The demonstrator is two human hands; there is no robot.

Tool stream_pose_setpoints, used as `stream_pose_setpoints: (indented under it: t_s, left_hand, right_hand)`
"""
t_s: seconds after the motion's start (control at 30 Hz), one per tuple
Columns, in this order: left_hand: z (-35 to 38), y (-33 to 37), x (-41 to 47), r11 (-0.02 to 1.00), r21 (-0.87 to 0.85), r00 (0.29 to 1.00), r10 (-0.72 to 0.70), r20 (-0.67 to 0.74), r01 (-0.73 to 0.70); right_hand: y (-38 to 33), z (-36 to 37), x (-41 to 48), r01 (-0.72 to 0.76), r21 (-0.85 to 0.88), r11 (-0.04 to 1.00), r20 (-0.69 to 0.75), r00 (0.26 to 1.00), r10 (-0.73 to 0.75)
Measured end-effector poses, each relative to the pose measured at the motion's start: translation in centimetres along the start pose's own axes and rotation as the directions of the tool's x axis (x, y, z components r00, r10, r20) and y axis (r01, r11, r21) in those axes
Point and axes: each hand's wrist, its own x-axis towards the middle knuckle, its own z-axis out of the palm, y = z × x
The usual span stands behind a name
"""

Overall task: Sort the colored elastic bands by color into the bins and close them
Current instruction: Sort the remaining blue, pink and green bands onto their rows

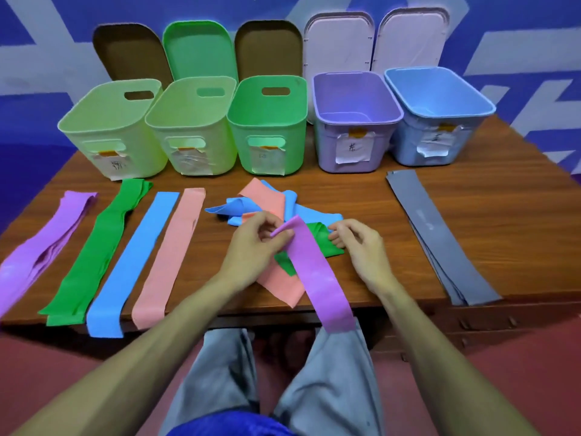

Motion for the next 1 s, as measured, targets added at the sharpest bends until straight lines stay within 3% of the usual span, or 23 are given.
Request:
stream_pose_setpoints:
  t_s: [0.1,0.2,0.3,0.4,0.63,0.8,1.0]
  left_hand:
    - [0.4,2.0,-0.6,0.991,-0.130,0.999,0.025,0.033,-0.020]
    - [0.9,4.1,-1.1,0.984,-0.171,0.995,0.070,0.077,-0.056]
    - [1.2,5.7,-1.6,0.977,-0.183,0.980,0.137,0.145,-0.109]
    - [0.6,6.4,-1.8,0.971,-0.194,0.975,0.167,0.146,-0.138]
    - [-1.7,7.4,-2.0,0.949,-0.222,0.966,0.247,0.074,-0.226]
    - [-3.5,6.8,-2.2,0.905,-0.356,0.966,0.259,0.027,-0.233]
    - [-5.4,3.8,-3.9,0.947,-0.299,0.979,0.164,0.120,-0.121]
  right_hand:
    - [-0.3,0.2,-0.7,0.058,-0.007,0.998,-0.033,0.998,-0.058]
    - [-0.8,0.2,-2.2,0.215,-0.112,0.970,-0.210,0.949,-0.234]
    - [-2.8,0.2,-3.5,0.259,0.003,0.966,-0.279,0.928,-0.248]
    - [-6.6,-0.1,-3.4,0.263,0.166,0.950,-0.227,0.948,-0.223]
    - [-12.8,-0.3,-3.2,0.365,0.066,0.929,0.030,0.930,-0.367]
    - [-16.5,2.3,-2.7,0.398,0.083,0.914,-0.004,0.917,-0.399]
    - [-21.3,6.9,-2.3,0.336,0.290,0.896,-0.054,0.941,-0.335]
